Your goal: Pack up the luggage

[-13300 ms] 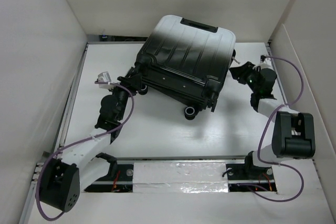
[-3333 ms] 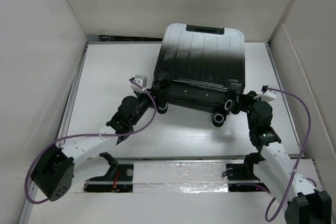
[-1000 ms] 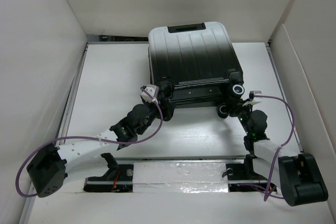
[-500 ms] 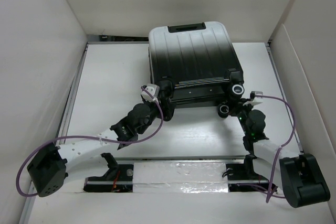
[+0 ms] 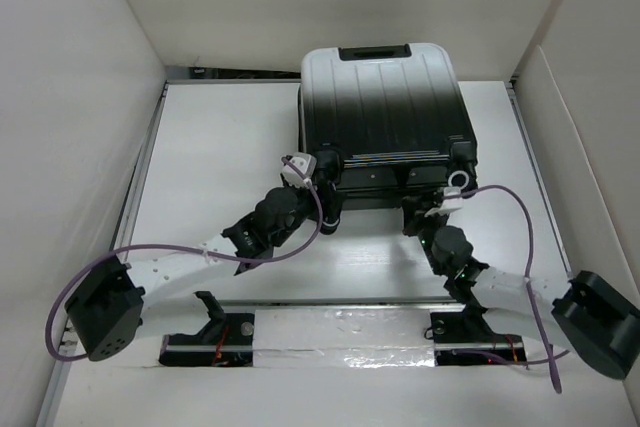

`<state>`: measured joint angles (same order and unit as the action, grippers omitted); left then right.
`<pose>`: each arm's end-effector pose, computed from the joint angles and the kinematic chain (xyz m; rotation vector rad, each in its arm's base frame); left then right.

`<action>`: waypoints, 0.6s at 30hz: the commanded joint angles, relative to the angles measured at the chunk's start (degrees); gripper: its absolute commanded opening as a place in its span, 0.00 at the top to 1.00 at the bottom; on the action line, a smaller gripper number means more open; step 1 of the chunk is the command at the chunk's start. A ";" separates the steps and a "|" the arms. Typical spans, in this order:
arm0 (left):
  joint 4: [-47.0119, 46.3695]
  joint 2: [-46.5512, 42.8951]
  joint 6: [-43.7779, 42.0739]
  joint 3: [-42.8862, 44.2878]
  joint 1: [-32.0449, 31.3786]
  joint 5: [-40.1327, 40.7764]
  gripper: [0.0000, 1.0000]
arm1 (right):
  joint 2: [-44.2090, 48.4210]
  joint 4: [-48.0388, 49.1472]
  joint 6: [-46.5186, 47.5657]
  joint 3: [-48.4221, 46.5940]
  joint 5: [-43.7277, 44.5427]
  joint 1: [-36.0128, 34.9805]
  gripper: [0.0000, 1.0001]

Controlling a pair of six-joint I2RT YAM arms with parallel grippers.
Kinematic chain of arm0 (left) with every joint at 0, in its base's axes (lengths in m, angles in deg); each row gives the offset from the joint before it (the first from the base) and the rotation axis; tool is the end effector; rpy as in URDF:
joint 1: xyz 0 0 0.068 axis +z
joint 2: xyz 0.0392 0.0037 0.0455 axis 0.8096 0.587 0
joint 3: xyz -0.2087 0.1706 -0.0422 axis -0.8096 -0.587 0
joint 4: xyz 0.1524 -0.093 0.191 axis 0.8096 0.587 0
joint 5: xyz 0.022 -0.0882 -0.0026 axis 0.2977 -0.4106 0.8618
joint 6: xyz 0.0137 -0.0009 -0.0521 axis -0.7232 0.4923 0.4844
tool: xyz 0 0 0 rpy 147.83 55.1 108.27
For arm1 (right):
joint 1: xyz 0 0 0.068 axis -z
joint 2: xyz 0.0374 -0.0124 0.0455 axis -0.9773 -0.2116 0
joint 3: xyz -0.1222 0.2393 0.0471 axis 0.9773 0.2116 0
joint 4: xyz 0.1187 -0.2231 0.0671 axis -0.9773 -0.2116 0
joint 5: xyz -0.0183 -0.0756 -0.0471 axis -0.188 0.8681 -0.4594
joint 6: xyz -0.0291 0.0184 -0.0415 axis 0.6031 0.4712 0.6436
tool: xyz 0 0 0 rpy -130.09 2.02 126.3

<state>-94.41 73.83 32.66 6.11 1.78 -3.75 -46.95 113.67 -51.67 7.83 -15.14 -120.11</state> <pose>0.1622 -0.1962 0.2649 0.2573 1.6768 -0.7959 0.1424 0.1069 0.1686 0.0255 1.6429 0.3946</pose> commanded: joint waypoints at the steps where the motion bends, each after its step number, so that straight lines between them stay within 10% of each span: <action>1: -20.11 0.66 2.34 7.28 -1.43 -11.30 1.00 | -5.50 6.99 0.55 -4.04 -1.18 -6.35 1.00; 11: -20.64 3.65 2.61 10.88 -3.98 -13.14 1.00 | -32.47 18.77 1.00 -20.90 -10.47 -22.53 1.00; 18: -18.19 3.12 2.44 10.01 -3.98 -11.48 1.00 | -32.53 16.16 0.91 -21.90 -5.42 -23.86 0.95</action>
<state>-95.17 78.75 35.43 9.47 0.54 -6.24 -81.14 129.04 -50.93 -11.77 -12.97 -139.39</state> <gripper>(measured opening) 0.632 0.037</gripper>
